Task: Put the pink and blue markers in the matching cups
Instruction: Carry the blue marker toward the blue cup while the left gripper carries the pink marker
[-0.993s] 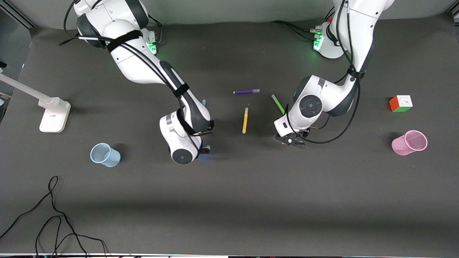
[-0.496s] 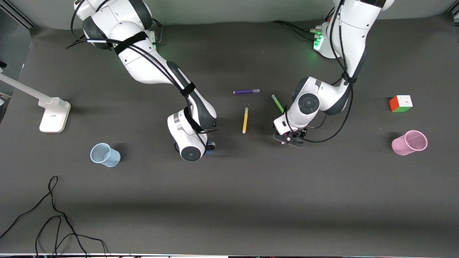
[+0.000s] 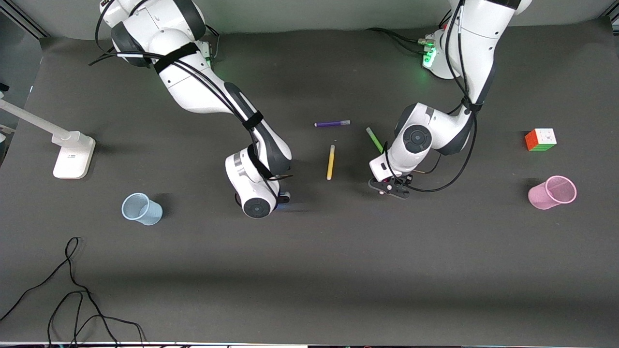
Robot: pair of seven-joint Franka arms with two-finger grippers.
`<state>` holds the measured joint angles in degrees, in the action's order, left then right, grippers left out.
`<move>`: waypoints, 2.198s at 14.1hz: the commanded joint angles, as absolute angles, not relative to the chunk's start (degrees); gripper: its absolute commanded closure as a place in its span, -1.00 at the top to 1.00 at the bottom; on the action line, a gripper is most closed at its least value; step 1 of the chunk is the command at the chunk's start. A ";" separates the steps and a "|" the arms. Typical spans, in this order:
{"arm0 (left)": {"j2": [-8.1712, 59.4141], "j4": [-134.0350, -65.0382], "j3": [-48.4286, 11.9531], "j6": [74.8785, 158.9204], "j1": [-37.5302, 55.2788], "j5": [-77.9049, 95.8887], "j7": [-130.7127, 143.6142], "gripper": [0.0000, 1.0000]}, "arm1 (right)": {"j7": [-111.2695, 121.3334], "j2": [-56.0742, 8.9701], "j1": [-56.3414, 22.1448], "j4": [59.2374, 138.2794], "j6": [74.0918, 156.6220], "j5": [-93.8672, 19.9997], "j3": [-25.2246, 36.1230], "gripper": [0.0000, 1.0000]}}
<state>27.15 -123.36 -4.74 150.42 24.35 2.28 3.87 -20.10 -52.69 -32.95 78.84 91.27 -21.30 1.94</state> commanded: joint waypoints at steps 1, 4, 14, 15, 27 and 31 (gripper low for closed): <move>27.16 -124.28 -4.13 151.52 24.44 2.37 0.97 -1.00 | -21.18 -53.26 -33.05 77.78 90.88 -22.24 2.20 -0.59; 25.24 -124.19 -3.87 150.65 24.17 2.29 -1.31 -1.00 | -21.09 -53.52 -32.96 77.78 90.88 -22.06 2.20 -0.25; 6.69 -117.51 -2.29 117.53 12.58 -1.30 -8.52 -1.00 | -21.45 -53.26 -32.34 77.61 91.14 -22.33 2.72 -1.00; 5.72 -117.60 -2.29 115.86 11.52 -2.28 -8.70 -1.00 | -21.36 -52.91 -32.26 77.61 91.14 -22.32 2.72 -1.00; 4.13 -118.04 -2.20 119.52 -9.92 -6.06 -54.09 -1.00 | -22.94 -35.97 -24.96 74.09 89.03 -15.67 8.52 -1.00; 6.24 -118.21 -2.28 123.83 -15.28 -5.19 -66.76 -1.00 | -22.76 -30.42 -24.43 73.74 90.78 -11.96 13.86 -1.00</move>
<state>5.53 -117.66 -1.50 121.58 -12.87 -5.60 -60.74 -22.52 -33.44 -24.09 72.66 89.86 -13.48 11.17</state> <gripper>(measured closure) 0.824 0.837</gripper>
